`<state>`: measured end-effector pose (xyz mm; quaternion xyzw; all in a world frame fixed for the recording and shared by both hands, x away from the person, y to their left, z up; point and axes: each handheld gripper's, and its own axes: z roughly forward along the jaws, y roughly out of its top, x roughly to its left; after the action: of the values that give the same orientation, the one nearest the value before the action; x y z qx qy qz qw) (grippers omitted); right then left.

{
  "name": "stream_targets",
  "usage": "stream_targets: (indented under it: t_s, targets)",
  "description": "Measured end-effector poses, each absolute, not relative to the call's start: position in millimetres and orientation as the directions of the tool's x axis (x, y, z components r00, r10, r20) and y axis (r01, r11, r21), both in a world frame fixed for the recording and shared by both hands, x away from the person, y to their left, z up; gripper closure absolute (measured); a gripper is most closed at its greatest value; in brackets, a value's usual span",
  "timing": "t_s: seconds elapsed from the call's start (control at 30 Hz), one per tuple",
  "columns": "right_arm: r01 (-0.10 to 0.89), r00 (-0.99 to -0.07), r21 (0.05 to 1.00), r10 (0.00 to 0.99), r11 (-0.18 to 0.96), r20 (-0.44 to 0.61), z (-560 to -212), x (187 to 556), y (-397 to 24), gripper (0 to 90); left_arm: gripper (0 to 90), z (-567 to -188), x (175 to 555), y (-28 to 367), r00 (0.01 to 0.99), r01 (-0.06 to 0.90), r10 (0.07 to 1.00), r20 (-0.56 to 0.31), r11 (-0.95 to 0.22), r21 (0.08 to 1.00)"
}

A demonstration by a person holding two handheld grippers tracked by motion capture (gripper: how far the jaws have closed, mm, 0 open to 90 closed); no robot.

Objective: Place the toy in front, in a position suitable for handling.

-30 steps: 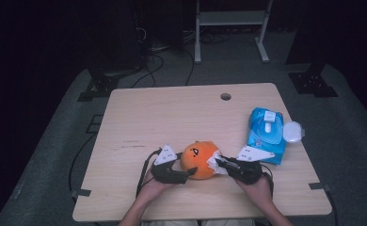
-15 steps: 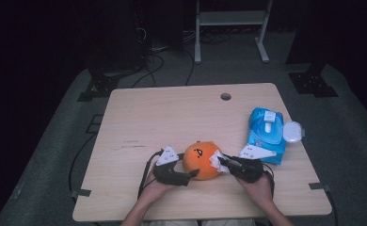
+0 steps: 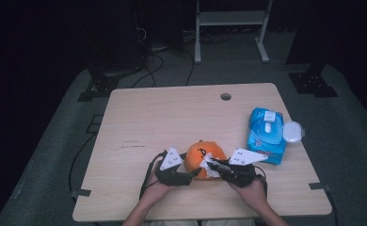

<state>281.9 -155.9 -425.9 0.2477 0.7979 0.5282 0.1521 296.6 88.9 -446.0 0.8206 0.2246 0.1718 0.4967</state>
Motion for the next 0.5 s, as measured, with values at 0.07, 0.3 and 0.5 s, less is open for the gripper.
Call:
stream_targets:
  t_s: [0.07, 0.3, 0.5]
  targets:
    - [0.229, -0.827, 0.918, 0.562, 0.323, 0.008, -423, 281, -156, 80.6, 30.7, -445, 296, 89, 0.841, 0.204, 0.539, 0.053, -0.406, 0.891]
    - [0.255, -0.793, 0.918, 0.609, 0.304, 0.018, -427, 285, -167, 81.2, 27.8, -447, 296, 86, 0.833, 0.220, 0.552, 0.032, -0.383, 0.897]
    - [0.180, -0.818, 0.921, 0.572, 0.344, -0.054, -422, 277, -147, 81.3, 32.7, -446, 288, 79, 0.836, 0.145, 0.534, 0.128, -0.439, 0.887]
